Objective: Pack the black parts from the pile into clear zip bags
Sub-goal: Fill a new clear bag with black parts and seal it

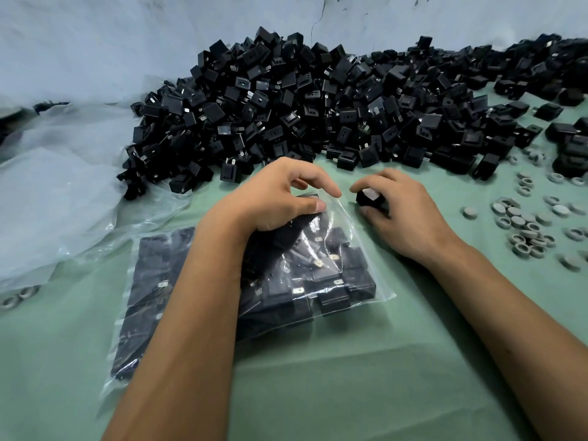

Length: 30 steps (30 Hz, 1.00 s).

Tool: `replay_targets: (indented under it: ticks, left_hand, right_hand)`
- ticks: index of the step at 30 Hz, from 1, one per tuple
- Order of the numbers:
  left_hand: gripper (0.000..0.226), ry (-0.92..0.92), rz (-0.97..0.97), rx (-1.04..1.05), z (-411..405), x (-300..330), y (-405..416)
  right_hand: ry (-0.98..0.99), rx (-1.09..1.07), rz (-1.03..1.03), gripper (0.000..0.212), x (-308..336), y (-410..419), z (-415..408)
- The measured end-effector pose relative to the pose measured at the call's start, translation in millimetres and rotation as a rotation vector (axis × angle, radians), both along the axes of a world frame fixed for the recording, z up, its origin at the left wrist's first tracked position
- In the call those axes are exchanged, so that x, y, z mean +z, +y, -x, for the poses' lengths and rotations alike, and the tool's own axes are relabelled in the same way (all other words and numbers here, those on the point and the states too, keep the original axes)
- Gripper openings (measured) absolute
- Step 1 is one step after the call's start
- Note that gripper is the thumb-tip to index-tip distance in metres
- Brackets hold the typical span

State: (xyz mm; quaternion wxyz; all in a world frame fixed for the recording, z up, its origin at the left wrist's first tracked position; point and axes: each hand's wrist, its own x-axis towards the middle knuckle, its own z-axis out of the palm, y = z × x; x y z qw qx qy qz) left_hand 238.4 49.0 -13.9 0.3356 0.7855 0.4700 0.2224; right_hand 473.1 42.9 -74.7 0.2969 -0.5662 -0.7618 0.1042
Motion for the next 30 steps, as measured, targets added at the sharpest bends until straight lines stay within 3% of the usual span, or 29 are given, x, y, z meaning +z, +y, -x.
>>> replay_targets:
  ticks: [6, 13, 18, 22, 27, 30]
  left_hand:
    - [0.025, 0.041, 0.007, 0.007, -1.5, 2.1, -0.6]
    - [0.038, 0.098, 0.018, -0.041, -6.1, 6.5, -4.1]
    - [0.022, 0.099, -0.005, -0.052, -12.3, 5.0, -2.9]
    - [0.012, 0.071, -0.064, -0.029, -12.2, 5.1, -1.5]
    - [0.013, 0.048, -0.115, -0.042, -11.2, 6.7, -0.4]
    - [0.012, 0.033, -0.142, -0.034, -11.6, 6.9, 0.4]
  right_hand:
    - [0.082, 0.045, 0.019, 0.053, 3.3, -5.0, 4.9]
    - [0.129, 0.103, -0.004, 0.045, 4.2, -6.5, 5.2]
    - [0.521, 0.051, 0.160, 0.026, 2.4, -4.6, 3.4]
    - [0.808, 0.185, 0.321, 0.028, 7.0, -6.5, -0.3]
    - [0.676, 0.233, 0.256, 0.028, 17.8, -12.9, -2.3]
    - [0.711, 0.282, 0.317, 0.035, 20.8, -16.2, -0.3]
